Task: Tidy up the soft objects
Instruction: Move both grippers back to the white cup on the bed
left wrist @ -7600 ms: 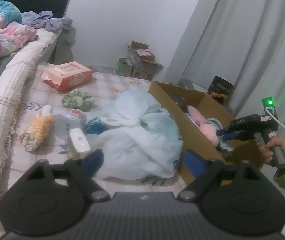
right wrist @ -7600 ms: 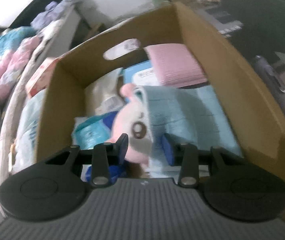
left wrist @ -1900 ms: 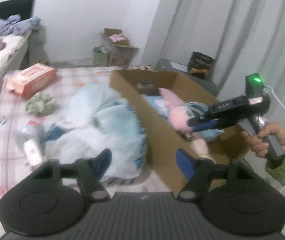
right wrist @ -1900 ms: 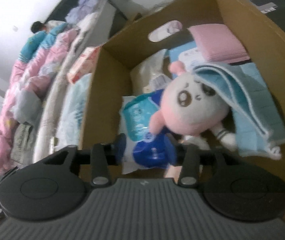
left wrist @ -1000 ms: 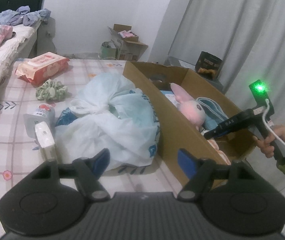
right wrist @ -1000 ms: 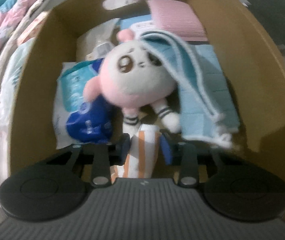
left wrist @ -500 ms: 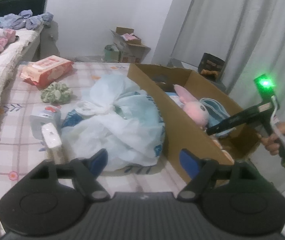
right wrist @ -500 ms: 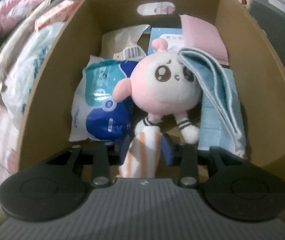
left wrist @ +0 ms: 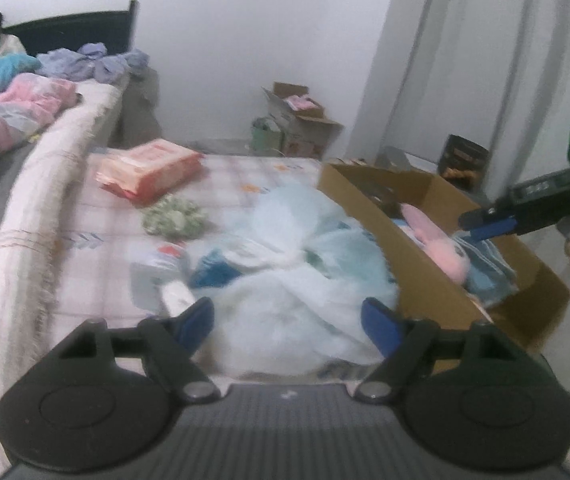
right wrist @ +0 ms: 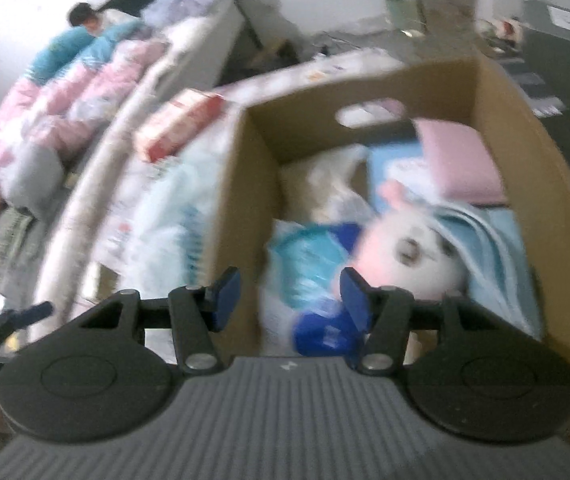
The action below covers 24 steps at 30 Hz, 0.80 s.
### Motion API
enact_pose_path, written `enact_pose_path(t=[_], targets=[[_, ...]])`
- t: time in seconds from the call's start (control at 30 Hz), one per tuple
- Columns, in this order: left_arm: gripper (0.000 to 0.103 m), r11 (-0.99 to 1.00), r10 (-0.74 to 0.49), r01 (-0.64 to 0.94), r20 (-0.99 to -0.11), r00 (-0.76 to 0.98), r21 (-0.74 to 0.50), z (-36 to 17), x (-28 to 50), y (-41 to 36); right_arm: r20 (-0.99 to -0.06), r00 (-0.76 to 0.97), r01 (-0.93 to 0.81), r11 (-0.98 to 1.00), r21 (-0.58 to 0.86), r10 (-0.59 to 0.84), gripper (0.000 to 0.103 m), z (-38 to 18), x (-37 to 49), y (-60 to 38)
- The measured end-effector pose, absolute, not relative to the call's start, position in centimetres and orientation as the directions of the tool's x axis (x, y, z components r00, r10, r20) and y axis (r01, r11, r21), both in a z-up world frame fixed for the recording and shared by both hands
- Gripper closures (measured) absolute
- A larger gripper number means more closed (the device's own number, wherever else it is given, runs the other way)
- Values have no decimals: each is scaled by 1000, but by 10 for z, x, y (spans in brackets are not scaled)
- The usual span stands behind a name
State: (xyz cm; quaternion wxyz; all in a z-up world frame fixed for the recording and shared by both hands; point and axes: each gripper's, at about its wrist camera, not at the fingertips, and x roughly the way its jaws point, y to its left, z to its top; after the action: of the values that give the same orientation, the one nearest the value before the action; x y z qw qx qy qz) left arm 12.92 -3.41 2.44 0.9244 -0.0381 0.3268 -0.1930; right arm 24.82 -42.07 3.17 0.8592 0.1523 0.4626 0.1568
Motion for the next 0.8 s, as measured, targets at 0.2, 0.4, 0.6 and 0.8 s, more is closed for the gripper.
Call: enact_pose_path(t=[0.2, 0.4, 0.6, 0.8], targets=[[23, 959, -277, 259, -581, 765, -115, 21, 147, -15, -695, 484, -239, 844, 480, 532, 46, 50, 273, -362], [36, 982, -172, 183, -570, 803, -38, 10, 175, 15, -651, 390, -365, 759, 540, 651, 47, 58, 301, -277], [57, 979, -179, 198, -639, 748, -43, -13, 211, 43, -674, 274, -418, 716, 559, 686, 60, 35, 335, -193], [63, 950, -264, 299, -734, 625, -87, -38, 242, 44, -749, 198, -416, 746, 520, 632, 67, -2, 361, -146]])
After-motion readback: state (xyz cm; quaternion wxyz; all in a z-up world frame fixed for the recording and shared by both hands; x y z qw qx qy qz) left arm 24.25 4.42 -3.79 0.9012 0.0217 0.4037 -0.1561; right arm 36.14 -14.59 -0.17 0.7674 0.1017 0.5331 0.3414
